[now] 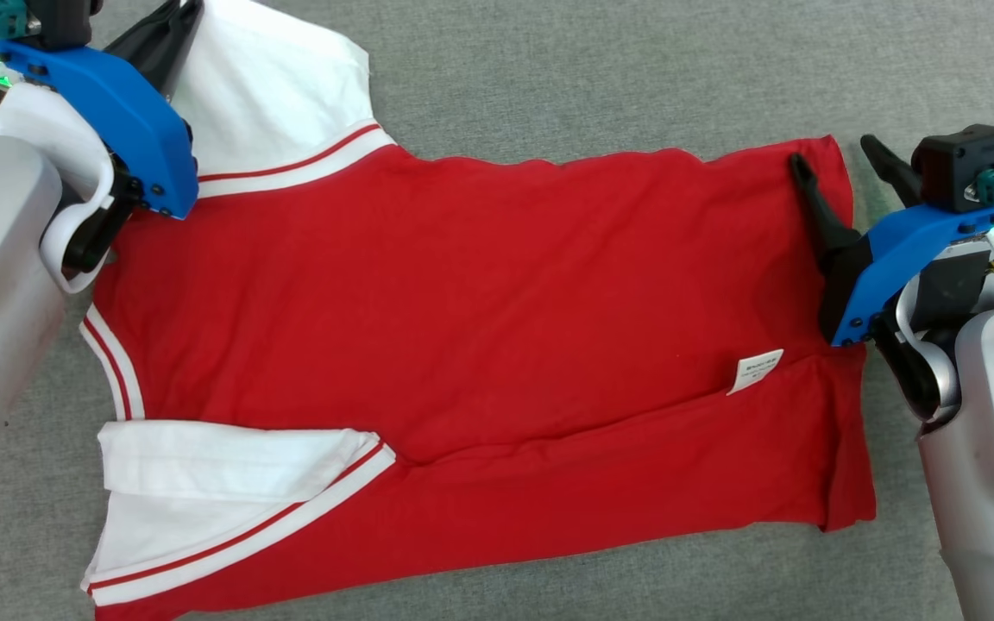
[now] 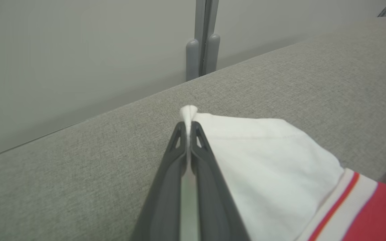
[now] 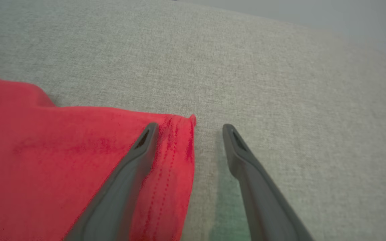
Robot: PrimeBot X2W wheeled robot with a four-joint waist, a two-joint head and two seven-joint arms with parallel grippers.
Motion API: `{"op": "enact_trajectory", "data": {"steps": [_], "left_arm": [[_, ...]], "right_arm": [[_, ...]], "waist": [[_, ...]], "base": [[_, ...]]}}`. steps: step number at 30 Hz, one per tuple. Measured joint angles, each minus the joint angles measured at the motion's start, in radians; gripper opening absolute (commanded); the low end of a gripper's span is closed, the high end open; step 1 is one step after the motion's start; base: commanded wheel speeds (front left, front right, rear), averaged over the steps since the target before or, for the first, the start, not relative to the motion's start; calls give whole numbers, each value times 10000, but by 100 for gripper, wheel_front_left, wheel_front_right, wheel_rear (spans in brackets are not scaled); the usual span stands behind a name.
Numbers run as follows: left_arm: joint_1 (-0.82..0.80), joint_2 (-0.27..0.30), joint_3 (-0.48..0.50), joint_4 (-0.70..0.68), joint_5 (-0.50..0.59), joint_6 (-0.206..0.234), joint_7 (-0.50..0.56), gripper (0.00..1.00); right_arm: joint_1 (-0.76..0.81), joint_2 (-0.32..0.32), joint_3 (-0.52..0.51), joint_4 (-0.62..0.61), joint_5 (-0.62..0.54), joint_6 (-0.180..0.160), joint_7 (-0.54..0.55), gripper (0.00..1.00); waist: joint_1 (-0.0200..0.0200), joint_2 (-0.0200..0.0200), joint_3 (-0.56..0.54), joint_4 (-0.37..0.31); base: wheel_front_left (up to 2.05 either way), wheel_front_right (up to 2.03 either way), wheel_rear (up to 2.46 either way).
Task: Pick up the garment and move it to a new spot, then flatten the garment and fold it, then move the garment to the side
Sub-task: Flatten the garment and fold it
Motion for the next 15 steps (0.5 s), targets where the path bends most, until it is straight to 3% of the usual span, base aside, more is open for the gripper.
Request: {"op": "enact_trajectory", "data": {"steps": [1,2,3,4,10,15], "left_arm": [[-29,-23,-73,8,-52,0,-73,0],[-70,-50,-161,6,-105,0,-125,0],[-116,-77,-224,-6,-144,0,-153,0],[-160,-92,-274,-10,-194,0,-219,0],[-348,-157,-608,-8,-504,0,-598,0],[-363,-196,-800,-13,-805,0,-1051,0]], "right_arm": [[-16,-40,29,140,27,0,88,100],[-24,-58,50,259,63,0,119,85],[-66,-96,84,364,65,0,186,32],[-148,-148,119,439,84,0,222,0],[-327,-221,121,673,265,0,142,0],[-379,-278,-115,748,253,0,-686,0]], "waist": [[0,0,9,39],[0,0,16,77],[0,0,21,114],[0,0,26,153],[-1,0,-34,347],[0,0,-320,552]], "base": [[0,0,0],[0,0,0],[0,0,0],[0,0,0],[0,0,0],[0,0,0]]}}
